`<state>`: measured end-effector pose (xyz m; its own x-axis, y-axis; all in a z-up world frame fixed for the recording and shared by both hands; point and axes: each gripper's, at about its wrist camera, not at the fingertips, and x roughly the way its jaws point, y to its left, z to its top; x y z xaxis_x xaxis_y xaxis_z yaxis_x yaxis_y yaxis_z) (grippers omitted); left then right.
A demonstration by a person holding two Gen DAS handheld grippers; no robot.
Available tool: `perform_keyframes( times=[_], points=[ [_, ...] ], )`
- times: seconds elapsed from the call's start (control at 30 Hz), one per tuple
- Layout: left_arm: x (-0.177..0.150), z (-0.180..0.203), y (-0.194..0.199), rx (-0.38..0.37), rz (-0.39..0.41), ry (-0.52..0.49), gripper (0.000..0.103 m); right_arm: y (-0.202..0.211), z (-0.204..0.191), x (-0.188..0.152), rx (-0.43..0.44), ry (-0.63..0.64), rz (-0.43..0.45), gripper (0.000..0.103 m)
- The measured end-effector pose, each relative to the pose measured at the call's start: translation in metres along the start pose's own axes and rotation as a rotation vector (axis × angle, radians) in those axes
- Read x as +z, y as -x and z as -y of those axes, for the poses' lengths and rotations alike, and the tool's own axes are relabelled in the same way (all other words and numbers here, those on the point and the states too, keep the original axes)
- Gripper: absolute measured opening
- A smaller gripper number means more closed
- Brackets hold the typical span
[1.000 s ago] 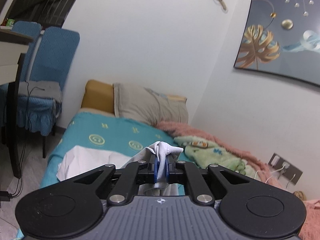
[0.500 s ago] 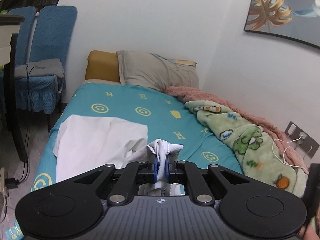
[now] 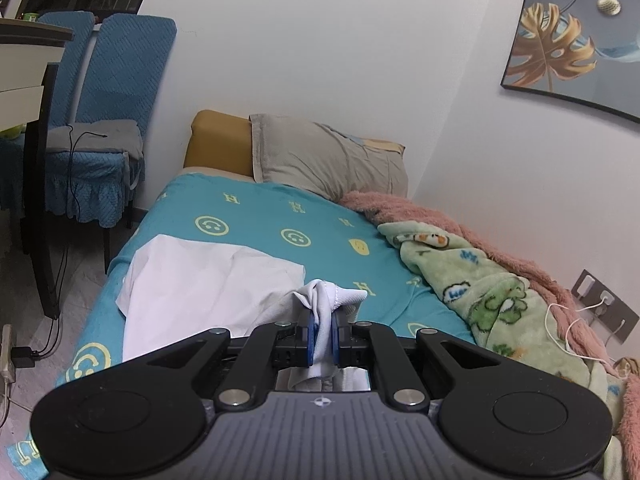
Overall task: Fold clothes
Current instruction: 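Grasp the T-shirt hem with the right gripper while the left gripper holds the shirt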
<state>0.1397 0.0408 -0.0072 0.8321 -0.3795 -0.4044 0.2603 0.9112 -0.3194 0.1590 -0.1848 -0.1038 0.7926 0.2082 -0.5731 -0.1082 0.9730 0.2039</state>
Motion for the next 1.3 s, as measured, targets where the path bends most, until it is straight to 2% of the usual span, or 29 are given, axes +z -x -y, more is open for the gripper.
perform_keyframes(
  times=[0.1, 0.23, 0.3, 0.37, 0.43, 0.5, 0.57, 0.67, 0.73, 0.8, 0.87, 0.93, 0.97, 1.03, 1.1, 1.23, 1.3],
  points=[
    [0.0, 0.002, 0.004, -0.021, 0.007, 0.007, 0.009, 0.011, 0.034, 0.007, -0.067, -0.175, 0.081, 0.08],
    [-0.002, 0.012, 0.015, -0.107, 0.02, -0.013, 0.009, 0.028, 0.071, 0.013, -0.114, -0.35, 0.181, 0.081],
    [-0.004, 0.019, 0.023, -0.149, 0.039, -0.029, 0.009, 0.028, 0.079, 0.013, -0.115, -0.386, 0.183, 0.082],
    [-0.004, 0.024, 0.033, -0.171, 0.069, -0.04, 0.009, 0.024, 0.077, 0.013, -0.102, -0.371, 0.14, 0.081],
    [-0.004, 0.024, 0.04, -0.167, 0.098, -0.046, 0.009, 0.009, 0.065, 0.012, -0.085, -0.295, 0.055, 0.07],
    [-0.003, 0.019, 0.043, -0.156, 0.1, -0.024, 0.009, -0.001, 0.054, 0.007, -0.069, -0.23, 0.001, 0.041],
    [-0.001, 0.013, 0.042, -0.125, 0.084, 0.006, 0.009, 0.003, 0.046, 0.009, -0.053, -0.194, 0.029, 0.01],
    [0.0, 0.002, 0.036, -0.048, 0.039, 0.033, 0.009, 0.015, 0.04, 0.014, -0.008, -0.163, 0.112, 0.004],
    [0.0, -0.007, 0.029, 0.006, -0.006, 0.048, 0.011, 0.024, 0.039, 0.018, 0.024, -0.154, 0.164, 0.004],
    [-0.002, -0.014, 0.023, 0.091, -0.059, 0.058, 0.023, 0.03, 0.039, 0.021, 0.044, -0.149, 0.189, 0.004],
    [-0.005, -0.021, 0.018, 0.149, -0.108, 0.061, 0.029, 0.032, 0.036, 0.023, 0.057, -0.135, 0.203, 0.004],
    [-0.007, -0.027, 0.015, 0.177, -0.143, 0.074, 0.045, 0.035, 0.032, 0.025, 0.076, -0.122, 0.21, 0.004],
    [-0.008, -0.028, 0.015, 0.185, -0.153, 0.074, 0.057, 0.036, 0.03, 0.026, 0.085, -0.115, 0.214, 0.004],
    [-0.009, -0.026, 0.016, 0.197, -0.16, 0.057, 0.066, 0.038, 0.026, 0.027, 0.101, -0.101, 0.221, 0.004],
    [-0.01, -0.02, 0.017, 0.215, -0.153, 0.017, 0.08, 0.039, 0.023, 0.028, 0.11, -0.086, 0.225, 0.004],
    [-0.013, -0.004, 0.011, 0.265, -0.117, -0.055, 0.083, 0.042, 0.022, 0.027, 0.129, -0.088, 0.231, 0.004],
    [-0.014, -0.003, 0.005, 0.28, -0.11, -0.046, 0.084, 0.043, 0.023, 0.028, 0.134, -0.097, 0.239, 0.004]
  ],
)
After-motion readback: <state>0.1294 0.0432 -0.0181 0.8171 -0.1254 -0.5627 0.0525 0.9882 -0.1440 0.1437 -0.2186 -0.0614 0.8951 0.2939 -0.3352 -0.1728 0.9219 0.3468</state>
